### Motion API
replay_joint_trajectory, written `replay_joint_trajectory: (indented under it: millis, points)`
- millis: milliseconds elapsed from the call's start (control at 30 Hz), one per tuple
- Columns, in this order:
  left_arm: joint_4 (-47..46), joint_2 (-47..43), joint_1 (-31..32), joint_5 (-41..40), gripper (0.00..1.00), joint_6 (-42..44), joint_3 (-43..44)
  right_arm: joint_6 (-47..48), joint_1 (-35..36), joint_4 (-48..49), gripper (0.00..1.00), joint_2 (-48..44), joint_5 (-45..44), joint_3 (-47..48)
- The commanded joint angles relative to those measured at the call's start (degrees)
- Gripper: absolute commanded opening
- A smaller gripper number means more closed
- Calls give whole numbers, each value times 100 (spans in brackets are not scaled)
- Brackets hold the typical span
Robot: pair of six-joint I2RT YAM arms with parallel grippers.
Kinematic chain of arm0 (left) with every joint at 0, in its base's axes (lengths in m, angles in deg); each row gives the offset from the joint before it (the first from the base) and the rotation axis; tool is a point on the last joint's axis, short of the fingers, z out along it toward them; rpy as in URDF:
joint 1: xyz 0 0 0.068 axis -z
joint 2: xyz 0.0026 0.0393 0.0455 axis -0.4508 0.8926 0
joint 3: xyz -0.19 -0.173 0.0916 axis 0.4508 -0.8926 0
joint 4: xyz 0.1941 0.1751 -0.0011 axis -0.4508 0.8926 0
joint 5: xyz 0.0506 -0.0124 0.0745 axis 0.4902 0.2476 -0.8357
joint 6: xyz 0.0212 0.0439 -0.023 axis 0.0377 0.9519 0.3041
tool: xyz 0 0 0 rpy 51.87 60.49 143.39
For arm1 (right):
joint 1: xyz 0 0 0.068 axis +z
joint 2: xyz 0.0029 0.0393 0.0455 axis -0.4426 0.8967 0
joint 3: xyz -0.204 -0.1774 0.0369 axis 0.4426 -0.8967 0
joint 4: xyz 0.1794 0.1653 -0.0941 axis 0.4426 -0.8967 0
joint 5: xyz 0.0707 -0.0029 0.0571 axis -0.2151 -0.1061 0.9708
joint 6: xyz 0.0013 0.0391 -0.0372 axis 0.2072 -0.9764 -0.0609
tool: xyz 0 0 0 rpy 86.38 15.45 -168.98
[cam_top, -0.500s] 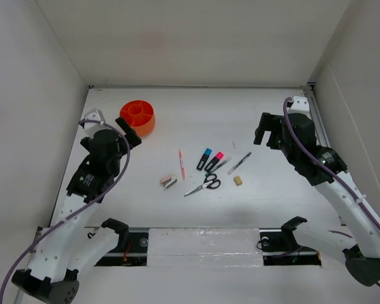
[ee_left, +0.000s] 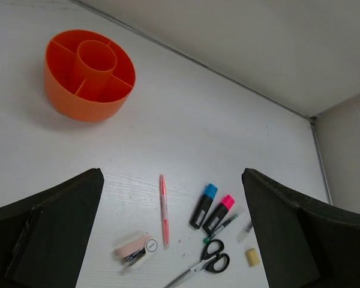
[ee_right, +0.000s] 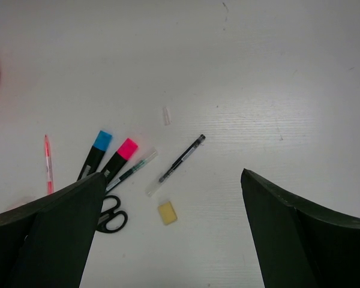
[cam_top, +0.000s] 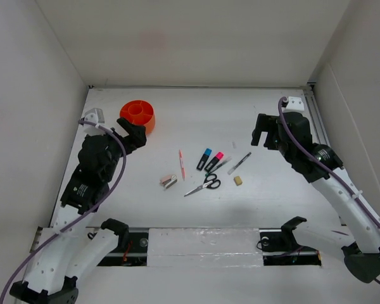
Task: Sort the stationery into containers
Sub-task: Pick up the pen from the center of the board.
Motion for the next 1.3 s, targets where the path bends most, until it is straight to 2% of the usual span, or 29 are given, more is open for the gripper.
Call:
replay_joint_trajectory:
  millis: [0,67,133,200,233,267,400,600,867,1067,1233,1267]
  points:
    - [-357,501,-16,811,100,70,275,-30,14,206,100,-121,105,106]
    - [-233,1134,211,927,100,9,539,-30,14,267,100,-122,157,106]
    - [-172,1477,554,560,100,-105,653,-30,14,267,100,-122,271,106]
    - [12,2109,993,261,100,-298,881,-91,75,328,100,-122,272,106]
    - [187,2390,1116,-132,100,-395,1021,-91,76,329,100,-122,333,106]
    - [328,2958,1309,-267,100,-448,1275,-91,128,329,100,-122,333,45]
    - [839,4042,1373,-759,100,-738,1462,-153,234,434,100,-122,448,-17]
    - [541,4616,1548,-557,100,-975,1006,-206,480,548,100,-122,448,-201]
    - [602,5319,1970,-663,100,-1143,1172,-258,656,663,100,54,500,-254]
    - [532,5575,1970,-716,100,-1274,953,-311,770,715,100,1,500,-368]
    - [427,5838,1970,-716,95,-1274,900,-364,823,715,100,-52,500,-422]
    - [426,5916,1970,-664,91,-1274,900,-416,823,715,100,-52,500,-422]
